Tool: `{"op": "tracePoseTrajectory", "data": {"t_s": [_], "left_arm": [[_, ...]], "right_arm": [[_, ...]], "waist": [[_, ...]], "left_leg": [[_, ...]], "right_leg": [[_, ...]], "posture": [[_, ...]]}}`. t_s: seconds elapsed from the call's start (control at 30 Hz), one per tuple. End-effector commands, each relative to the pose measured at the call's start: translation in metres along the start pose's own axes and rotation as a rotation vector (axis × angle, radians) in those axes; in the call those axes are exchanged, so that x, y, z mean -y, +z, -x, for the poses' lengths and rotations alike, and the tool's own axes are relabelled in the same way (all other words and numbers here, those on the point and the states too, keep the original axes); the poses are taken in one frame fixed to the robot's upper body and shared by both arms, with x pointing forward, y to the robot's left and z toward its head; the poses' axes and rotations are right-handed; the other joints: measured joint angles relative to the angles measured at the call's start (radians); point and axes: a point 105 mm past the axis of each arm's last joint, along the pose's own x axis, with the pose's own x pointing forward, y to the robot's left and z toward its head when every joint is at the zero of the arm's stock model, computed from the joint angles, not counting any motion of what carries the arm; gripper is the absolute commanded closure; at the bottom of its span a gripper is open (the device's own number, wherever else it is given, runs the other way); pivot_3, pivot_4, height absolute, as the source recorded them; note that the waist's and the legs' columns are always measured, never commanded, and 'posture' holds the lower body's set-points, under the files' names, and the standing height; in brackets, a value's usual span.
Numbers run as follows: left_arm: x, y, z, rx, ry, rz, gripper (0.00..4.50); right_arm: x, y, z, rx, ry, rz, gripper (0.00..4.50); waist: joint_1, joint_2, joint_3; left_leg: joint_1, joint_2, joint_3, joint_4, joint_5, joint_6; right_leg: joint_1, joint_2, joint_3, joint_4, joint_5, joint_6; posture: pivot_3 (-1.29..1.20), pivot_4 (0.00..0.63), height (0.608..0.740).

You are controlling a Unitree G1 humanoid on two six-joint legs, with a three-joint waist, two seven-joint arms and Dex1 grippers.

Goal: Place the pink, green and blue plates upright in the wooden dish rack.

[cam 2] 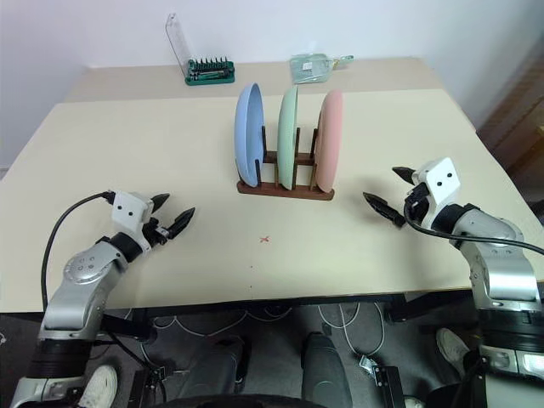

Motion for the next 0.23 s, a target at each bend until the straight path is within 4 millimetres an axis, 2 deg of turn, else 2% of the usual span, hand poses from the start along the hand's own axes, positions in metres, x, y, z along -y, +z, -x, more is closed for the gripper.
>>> {"op": "tracePoseTrajectory", "data": {"t_s": [0.03, 0.23], "left_arm": [[-0.0013, 0.0107, 0.0038, 0.045, 0.028, -0.018, 0.95], [0.0038, 0.0096, 0.0044, 0.060, 0.052, 0.005, 0.95]], "right_arm": [[0.0060, 0.0091, -0.0034, 0.036, -0.001, 0.033, 0.14], [0.0142, 0.0064, -0.0057, 0.026, -0.004, 0.032, 0.14]], "waist": [[0.001, 0.000, 0.000], [0.002, 0.000, 0.000]], "left_leg": [[0.000, 0.000, 0.000, 0.000, 0.000, 0.000], [0.000, 0.000, 0.000, 0.000, 0.000, 0.000]], "right_leg": [[0.000, 0.000, 0.000, 0.000, 0.000, 0.000], [0.000, 0.000, 0.000, 0.000, 0.000, 0.000]], "posture": [[0.00, 0.150, 0.740], [0.00, 0.150, 0.740]]}}
